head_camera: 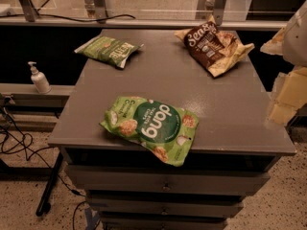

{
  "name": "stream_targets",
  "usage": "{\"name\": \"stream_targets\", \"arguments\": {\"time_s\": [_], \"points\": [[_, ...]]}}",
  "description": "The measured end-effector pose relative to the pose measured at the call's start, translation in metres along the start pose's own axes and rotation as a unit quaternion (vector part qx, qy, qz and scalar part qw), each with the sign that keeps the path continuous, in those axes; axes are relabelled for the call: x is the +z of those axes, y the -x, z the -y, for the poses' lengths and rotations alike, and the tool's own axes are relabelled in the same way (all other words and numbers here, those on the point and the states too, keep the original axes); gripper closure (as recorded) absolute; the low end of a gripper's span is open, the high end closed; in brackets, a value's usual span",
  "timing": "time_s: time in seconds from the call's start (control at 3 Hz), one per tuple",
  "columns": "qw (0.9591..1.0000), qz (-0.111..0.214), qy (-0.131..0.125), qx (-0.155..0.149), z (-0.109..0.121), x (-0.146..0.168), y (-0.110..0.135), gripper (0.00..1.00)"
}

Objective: Move brown chip bag near green rice chip bag

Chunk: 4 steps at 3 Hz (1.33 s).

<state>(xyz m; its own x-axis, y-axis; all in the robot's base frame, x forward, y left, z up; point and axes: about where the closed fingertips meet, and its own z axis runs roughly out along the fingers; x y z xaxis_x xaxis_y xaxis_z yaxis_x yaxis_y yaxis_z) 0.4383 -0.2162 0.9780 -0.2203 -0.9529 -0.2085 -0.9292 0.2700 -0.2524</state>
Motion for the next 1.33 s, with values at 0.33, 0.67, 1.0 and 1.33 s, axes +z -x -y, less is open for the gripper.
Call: {"name": "stream_targets", "arguments": {"time_s": [0.33,0.67,1.0,1.33], "points": [[1.0000,0.000,0.000,0.000,0.000,0.000,0.000,0.00],[0.9999,0.010,-0.009,0.001,0.005,0.003,0.003,0.00],[0.9989,0.032,-0.033,0.004,0.031,0.021,0.007,0.00],[0.9954,0.067,-0.067,0.014,0.074,0.047,0.013,0.00]]}}
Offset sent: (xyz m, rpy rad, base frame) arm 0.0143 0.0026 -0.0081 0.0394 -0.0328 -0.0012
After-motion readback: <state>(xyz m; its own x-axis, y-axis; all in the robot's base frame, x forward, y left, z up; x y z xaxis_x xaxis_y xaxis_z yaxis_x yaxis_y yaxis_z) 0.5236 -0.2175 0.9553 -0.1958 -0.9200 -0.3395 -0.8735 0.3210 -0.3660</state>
